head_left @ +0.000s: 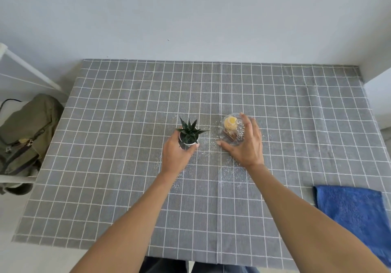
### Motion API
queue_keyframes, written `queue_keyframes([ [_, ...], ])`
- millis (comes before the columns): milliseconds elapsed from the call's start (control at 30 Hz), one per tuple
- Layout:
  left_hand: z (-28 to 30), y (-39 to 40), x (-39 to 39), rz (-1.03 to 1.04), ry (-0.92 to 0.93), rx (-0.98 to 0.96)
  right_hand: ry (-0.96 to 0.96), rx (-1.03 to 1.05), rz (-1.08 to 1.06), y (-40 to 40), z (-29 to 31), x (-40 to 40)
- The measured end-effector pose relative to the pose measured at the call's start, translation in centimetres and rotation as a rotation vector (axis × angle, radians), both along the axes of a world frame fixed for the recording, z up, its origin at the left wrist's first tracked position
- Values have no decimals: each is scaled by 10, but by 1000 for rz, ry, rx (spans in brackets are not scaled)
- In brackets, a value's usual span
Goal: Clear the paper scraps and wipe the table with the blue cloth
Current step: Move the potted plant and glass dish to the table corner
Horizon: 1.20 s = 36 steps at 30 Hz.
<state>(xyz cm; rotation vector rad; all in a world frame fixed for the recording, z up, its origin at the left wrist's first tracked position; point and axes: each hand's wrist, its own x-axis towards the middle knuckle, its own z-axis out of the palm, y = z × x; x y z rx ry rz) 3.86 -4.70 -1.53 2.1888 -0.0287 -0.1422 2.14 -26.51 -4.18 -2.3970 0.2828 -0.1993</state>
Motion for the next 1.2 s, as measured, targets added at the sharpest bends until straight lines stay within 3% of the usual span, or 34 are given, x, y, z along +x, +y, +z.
queue_keyframes([
  [667, 5, 9, -2, 82, 0, -33, -14, -68, -43, 4, -7, 5],
  [1200, 34, 109, -38, 435, -56, -51, -188, -77, 238, 102, 37, 29],
])
